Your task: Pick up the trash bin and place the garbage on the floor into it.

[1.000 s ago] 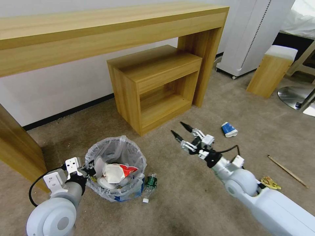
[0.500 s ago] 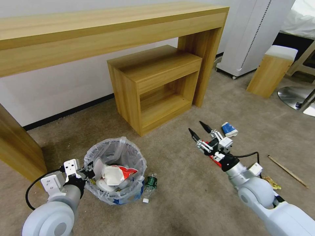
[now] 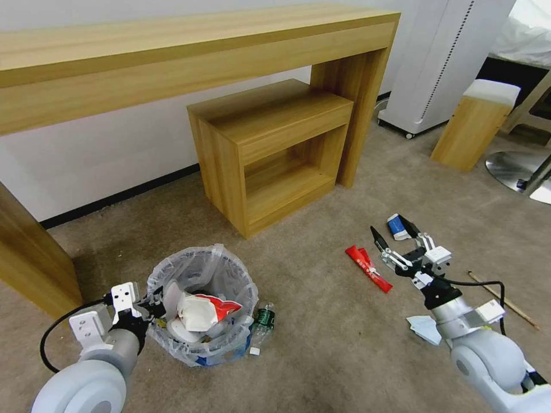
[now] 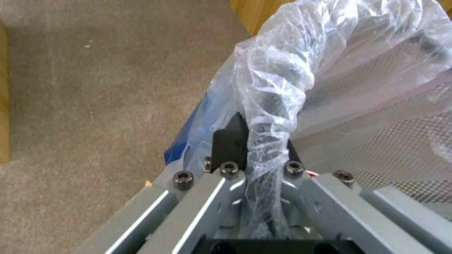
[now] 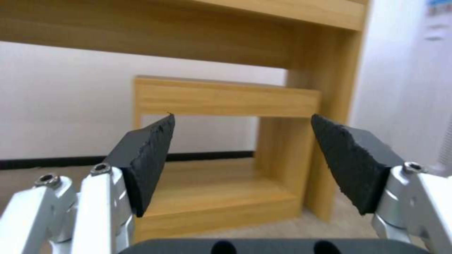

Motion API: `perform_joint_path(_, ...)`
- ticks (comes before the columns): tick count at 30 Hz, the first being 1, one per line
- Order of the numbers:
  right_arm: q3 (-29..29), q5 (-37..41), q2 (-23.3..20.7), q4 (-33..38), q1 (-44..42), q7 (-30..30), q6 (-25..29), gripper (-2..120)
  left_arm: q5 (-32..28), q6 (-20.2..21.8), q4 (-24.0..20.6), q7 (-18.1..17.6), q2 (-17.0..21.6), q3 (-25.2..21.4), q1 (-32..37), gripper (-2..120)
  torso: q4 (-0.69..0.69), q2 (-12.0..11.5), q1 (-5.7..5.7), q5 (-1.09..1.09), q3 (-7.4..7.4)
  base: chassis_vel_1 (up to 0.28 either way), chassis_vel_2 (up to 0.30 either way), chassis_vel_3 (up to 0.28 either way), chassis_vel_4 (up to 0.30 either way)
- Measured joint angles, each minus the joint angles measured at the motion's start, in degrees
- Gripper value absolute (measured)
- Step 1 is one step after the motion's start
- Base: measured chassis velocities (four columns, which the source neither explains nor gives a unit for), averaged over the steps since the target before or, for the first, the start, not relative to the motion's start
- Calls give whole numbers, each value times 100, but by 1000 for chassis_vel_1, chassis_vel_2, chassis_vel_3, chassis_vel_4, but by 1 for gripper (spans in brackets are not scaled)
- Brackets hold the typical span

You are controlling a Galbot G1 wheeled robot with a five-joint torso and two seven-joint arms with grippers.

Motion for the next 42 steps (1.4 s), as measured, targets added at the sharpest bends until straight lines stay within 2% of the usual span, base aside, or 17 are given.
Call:
perform_joint_path(9,182,418,76,58,-370,501,-403,86,-130,-17,122,-1,97,62,-131,1,0,0,0,0,0,0,0,0,0)
perform_joint_path(13,114,988,66,-28,-505,434,-522,91,-132,-29,207,0,101,95,-163,1,0,0,0,0,0,0,0,0,0)
perform_joint_path(15,-125,1888,44,-91,-425,301,-565,92,-134,-39,249,4,89,99,-186,1,0,0,0,1,0,0,0,0,0)
perform_joint_path(19,-348,2447,57,-197,-226,265,-644,98,-134,-59,265,10,69,80,-174,1,0,0,0,0,0,0,0,0,0)
perform_joint_path(28,-699,2945,71,-526,79,463,-997,100,-156,-78,336,8,58,57,-183,1,0,0,0,1,0,0,0,0,0)
perform_joint_path(33,-742,3255,127,-689,58,425,-1465,100,-151,-92,443,12,4,84,-261,1,0,0,0,1,1,0,0,0,0)
perform_joint_path(42,-905,3363,152,-1318,77,-222,-1523,100,-105,-110,580,50,-88,173,-340,1,0,0,0,0,1,0,0,0,0)
